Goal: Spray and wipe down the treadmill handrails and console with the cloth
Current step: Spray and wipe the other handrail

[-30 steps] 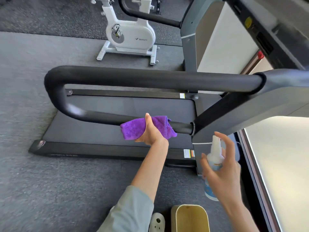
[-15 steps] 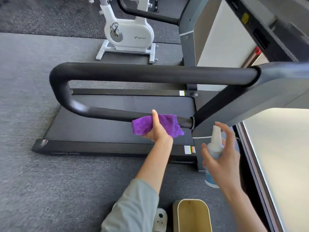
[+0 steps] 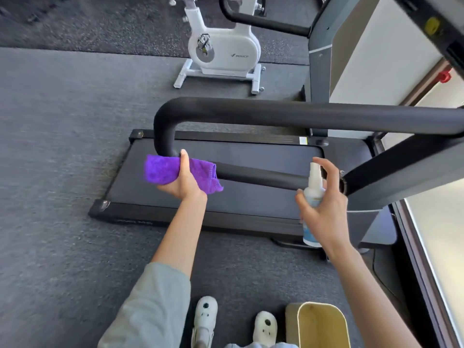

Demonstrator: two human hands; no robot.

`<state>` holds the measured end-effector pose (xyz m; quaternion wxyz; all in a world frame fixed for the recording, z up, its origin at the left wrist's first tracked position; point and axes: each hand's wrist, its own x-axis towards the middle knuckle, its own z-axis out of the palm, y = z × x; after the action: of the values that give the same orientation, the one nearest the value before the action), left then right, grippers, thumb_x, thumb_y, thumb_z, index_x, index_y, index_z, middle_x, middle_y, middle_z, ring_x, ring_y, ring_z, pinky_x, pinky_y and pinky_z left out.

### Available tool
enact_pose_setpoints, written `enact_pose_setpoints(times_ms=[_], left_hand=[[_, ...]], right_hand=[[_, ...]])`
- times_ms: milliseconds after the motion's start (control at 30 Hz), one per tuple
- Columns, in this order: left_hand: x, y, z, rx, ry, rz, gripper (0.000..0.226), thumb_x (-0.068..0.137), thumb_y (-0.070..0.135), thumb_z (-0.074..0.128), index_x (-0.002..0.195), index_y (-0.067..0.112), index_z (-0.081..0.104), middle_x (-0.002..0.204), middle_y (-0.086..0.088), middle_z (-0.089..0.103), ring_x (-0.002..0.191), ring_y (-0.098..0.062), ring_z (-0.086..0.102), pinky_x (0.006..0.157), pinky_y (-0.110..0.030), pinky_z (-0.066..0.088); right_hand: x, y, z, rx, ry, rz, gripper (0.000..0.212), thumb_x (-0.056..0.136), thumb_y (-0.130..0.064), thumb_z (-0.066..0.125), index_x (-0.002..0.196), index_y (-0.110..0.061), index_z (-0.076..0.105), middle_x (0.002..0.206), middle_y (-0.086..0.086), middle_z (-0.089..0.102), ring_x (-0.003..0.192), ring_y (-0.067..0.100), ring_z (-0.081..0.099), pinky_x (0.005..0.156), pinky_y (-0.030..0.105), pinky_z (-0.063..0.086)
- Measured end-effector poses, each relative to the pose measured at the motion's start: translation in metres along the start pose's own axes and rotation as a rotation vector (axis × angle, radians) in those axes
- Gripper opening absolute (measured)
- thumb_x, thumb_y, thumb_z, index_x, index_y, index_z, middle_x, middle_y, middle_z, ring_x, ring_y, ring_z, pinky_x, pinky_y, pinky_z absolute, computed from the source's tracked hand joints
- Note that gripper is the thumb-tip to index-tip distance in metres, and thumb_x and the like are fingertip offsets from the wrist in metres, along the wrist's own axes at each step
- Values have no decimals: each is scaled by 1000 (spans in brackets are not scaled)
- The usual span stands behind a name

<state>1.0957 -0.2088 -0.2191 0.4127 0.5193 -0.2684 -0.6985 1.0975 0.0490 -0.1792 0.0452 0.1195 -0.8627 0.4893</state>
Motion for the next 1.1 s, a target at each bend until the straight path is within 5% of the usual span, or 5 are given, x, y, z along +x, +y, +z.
enact_pose_setpoints(times_ms=[300,467,600,800,1100], left_hand=[[47,73,-11,457,-597,572,104,49,46,82,138,34,30,118,32,45,102,26,47,87,1,36],[29,120,18,622,-795,795,64,60,48,70,120,42,48,99,15,63,100,-29,63,94,-45,50],[3,150,41,901,-869,1053,74,59,71,58,122,34,54,87,25,64,96,-22,61,84,-31,41],[-36,161,74,1342,-944,1412,90,52,96,38,127,48,50,108,0,71,104,-35,61,87,-41,41],[-92,128,104,1481,-978,1719,102,53,100,22,128,39,52,107,-4,72,98,-33,64,79,-38,43]], right_hand=[[-2,-10,16,-18,73,3,64,86,0,66,132,-38,42,70,0,52,54,29,53,55,53,54],[-1,-14,21,2,71,-2,64,87,-1,66,131,-40,42,77,0,56,52,31,55,55,53,53],[-1,-19,21,27,78,-26,66,87,-1,67,130,-43,41,79,-7,54,52,35,54,54,57,53],[5,-24,13,33,111,-50,64,86,2,66,131,-37,42,79,-11,51,53,35,54,54,56,53],[7,-16,-9,56,136,-58,65,84,1,66,129,-39,42,78,8,58,56,35,53,60,54,53]])
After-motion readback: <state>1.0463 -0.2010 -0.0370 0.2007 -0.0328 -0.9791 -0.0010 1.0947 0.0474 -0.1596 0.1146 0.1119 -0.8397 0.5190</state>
